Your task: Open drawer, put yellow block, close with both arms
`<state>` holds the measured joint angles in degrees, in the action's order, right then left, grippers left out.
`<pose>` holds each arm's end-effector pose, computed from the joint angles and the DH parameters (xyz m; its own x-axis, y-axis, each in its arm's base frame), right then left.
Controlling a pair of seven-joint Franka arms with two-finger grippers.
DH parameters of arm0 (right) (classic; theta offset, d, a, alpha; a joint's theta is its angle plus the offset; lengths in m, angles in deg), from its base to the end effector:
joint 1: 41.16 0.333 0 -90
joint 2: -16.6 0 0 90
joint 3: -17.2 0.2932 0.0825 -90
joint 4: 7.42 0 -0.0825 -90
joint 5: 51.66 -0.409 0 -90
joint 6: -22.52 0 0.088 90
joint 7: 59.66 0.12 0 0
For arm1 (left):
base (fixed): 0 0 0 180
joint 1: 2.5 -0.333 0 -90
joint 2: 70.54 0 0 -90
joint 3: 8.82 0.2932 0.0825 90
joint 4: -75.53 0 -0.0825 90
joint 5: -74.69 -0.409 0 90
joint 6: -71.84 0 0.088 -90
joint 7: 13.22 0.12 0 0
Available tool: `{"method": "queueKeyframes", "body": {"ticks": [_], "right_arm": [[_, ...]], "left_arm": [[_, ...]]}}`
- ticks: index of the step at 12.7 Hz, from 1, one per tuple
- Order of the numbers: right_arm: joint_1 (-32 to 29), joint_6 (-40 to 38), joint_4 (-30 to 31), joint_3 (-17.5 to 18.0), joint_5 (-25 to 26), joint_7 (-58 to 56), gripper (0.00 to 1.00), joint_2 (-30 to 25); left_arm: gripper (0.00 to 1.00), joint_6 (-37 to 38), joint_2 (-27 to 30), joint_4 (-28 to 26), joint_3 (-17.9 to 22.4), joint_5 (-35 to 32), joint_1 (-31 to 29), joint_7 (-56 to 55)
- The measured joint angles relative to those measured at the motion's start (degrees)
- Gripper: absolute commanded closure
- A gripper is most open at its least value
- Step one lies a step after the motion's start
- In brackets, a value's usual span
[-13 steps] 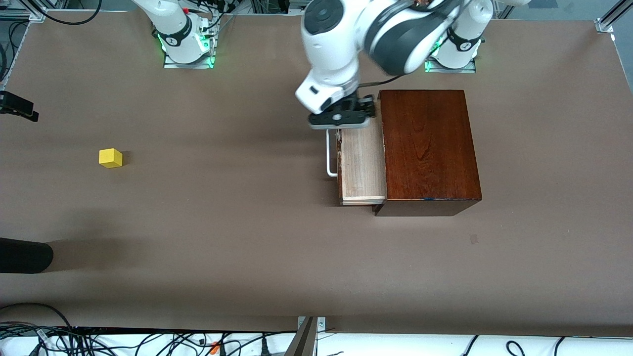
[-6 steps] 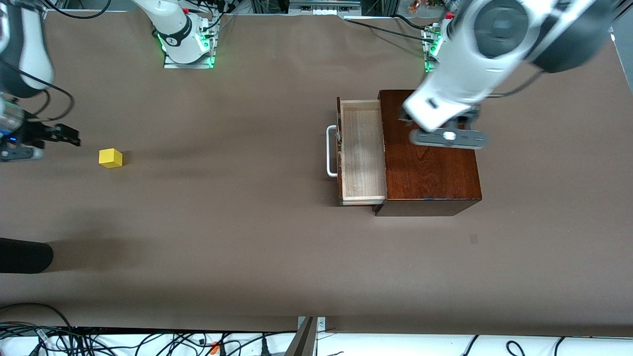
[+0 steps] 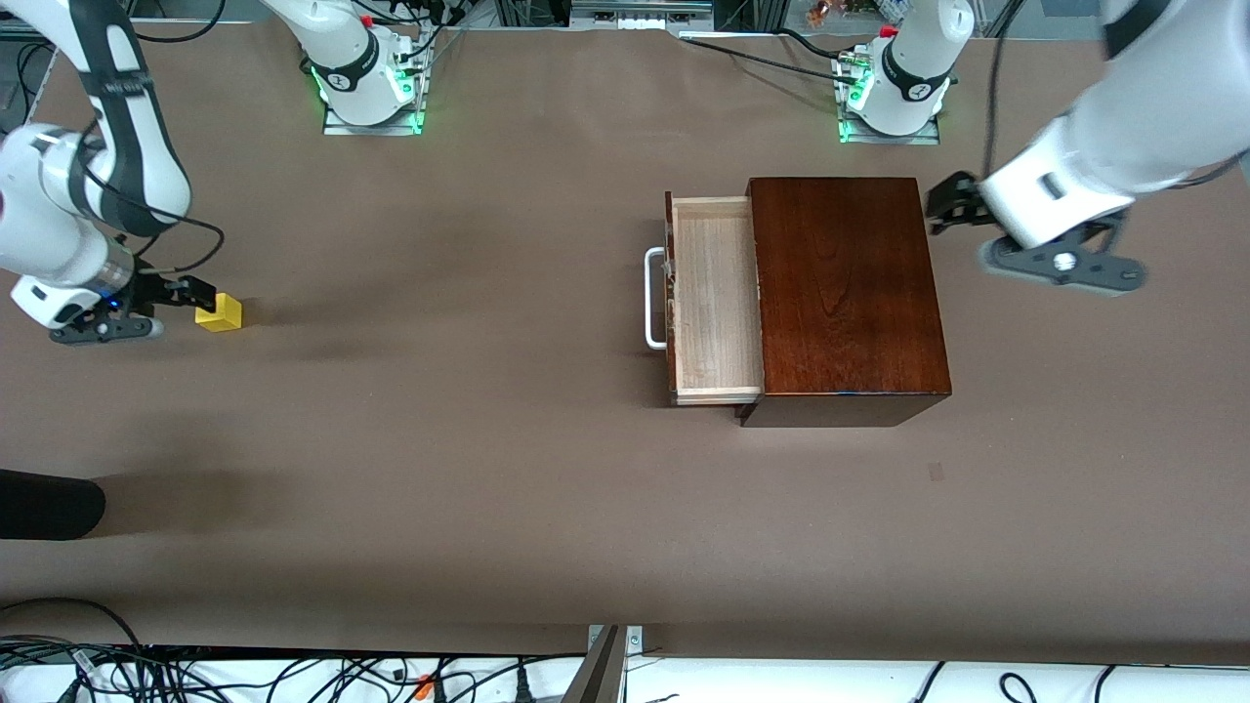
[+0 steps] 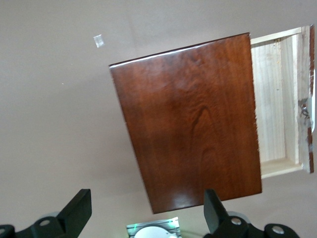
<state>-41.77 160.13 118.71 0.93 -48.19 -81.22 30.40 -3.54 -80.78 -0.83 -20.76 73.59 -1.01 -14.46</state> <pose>0.5353 -0.1668 0.2203 0.9889 0.1300 -0.0715 0.1360 -0.9870 0.0857 0.5855 -0.1257 0.5807 0.9597 -0.2059 -0.1912 -0.2072 -0.9782 0.0135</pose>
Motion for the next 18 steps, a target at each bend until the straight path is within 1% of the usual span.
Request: {"method": "queueKeyframes", "body": {"ticks": [2, 4, 6, 8, 9, 10, 11, 12, 13, 16, 18], "right_arm": [[0.0, 3.3, 0.0, 0.0, -2.3, -1.8, 0.0, 3.4], [-0.3, 5.6, 0.0, -0.1, -6.1, -5.5, 0.0, 6.2], [-0.8, 7.0, -0.1, -0.3, -8.6, -8.9, 0.0, 8.6], [-1.0, 7.5, -0.1, -0.3, -8.9, -10.0, 0.0, 10.4], [-1.0, 7.5, -0.1, -0.3, -9.0, -10.4, 0.16, 10.9], [-1.0, 7.5, -0.1, -0.3, -9.0, -10.7, 0.52, 11.1], [-1.0, 7.4, -0.1, -0.3, -9.0, -11.1, 0.73, 11.1], [-1.0, 7.2, -0.1, -0.3, -9.0, -11.8, 0.89, 11.1], [-1.1, 6.8, -0.1, -0.3, -9.0, -12.6, 1.0, 11.2], [-1.3, 3.2, -1.1, -0.5, -9.0, -13.1, 1.0, 10.8], [-1.3, -1.7, -3.9, -0.5, -9.0, -13.1, 1.0, 8.9]], "left_arm": [[0.0, -4.0, 3.7, -5.0, 6.9, 0.5, 1.7, 6.5], [0.0, -9.6, 7.9, -11.8, 11.6, 0.6, 2.5, 8.4], [0.0, -13.2, 10.8, -16.6, 14.7, 0.7, 3.2, 8.2], [0.0, -13.8, 12.5, -19.3, 15.6, 0.7, 3.8, 4.5], [0.0, -14.6, 12.9, -20.1, 15.6, 0.7, 4.1, 3.3], [0.0, -15.6, 13.0, -20.6, 15.6, 0.7, 4.3, 2.4], [0.0, -16.1, 13.0, -20.8, 15.6, 0.7, 4.4, 1.9], [0.0, -16.2, 13.0, -20.9, 15.6, 0.7, 4.4, 1.6], [0.0, -16.2, 13.0, -20.9, 15.6, 0.7, 4.5, 1.6], [0.0, -16.0, 13.0, -20.9, 15.6, 0.7, 4.6, 1.5], [0.0, -15.8, 13.0, -20.9, 15.5, 0.7, 4.6, 1.5]]}}
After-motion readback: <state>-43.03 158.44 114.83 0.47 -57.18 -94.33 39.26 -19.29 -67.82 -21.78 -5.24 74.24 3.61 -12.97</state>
